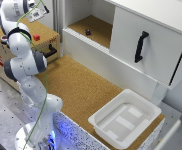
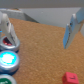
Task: Move the blue light switch to turn off the blue light
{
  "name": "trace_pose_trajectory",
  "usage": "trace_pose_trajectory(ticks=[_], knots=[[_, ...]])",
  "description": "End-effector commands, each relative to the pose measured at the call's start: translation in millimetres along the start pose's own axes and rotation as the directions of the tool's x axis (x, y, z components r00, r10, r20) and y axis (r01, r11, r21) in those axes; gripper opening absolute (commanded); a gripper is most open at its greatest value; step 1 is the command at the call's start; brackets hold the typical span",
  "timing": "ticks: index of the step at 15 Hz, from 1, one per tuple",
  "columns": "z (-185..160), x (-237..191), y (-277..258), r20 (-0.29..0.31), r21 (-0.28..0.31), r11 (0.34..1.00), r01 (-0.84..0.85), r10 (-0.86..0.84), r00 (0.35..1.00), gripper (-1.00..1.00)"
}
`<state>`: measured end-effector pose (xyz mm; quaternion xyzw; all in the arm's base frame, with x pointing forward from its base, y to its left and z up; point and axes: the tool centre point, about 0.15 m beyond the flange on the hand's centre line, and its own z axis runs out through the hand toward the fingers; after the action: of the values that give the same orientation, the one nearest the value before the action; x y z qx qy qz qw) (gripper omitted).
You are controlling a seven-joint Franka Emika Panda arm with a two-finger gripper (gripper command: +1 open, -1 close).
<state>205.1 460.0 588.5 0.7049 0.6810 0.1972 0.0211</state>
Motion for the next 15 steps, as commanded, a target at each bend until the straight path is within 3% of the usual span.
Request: trace_pose_trajectory(ticks=[1, 3, 4, 10, 15], knots=[[7.2, 36.1, -48.3, 0.120, 0.107, 0.990, 0.093, -0.106, 0.987, 1.00], [13.2, 41.0, -66.4, 0.147, 0.148, 0.986, 0.076, -0.098, 0.984, 1.00], [16.2, 41.1, -73.2, 0.161, 0.177, 0.983, 0.051, -0.080, 0.984, -1.00], [31.9, 45.4, -103.8, 0.219, 0.228, 0.974, -0.004, -0.047, 0.975, -1.00], [55.8, 46.1, -106.0, 0.247, 0.187, 0.982, -0.011, -0.036, 0.968, -1.00]])
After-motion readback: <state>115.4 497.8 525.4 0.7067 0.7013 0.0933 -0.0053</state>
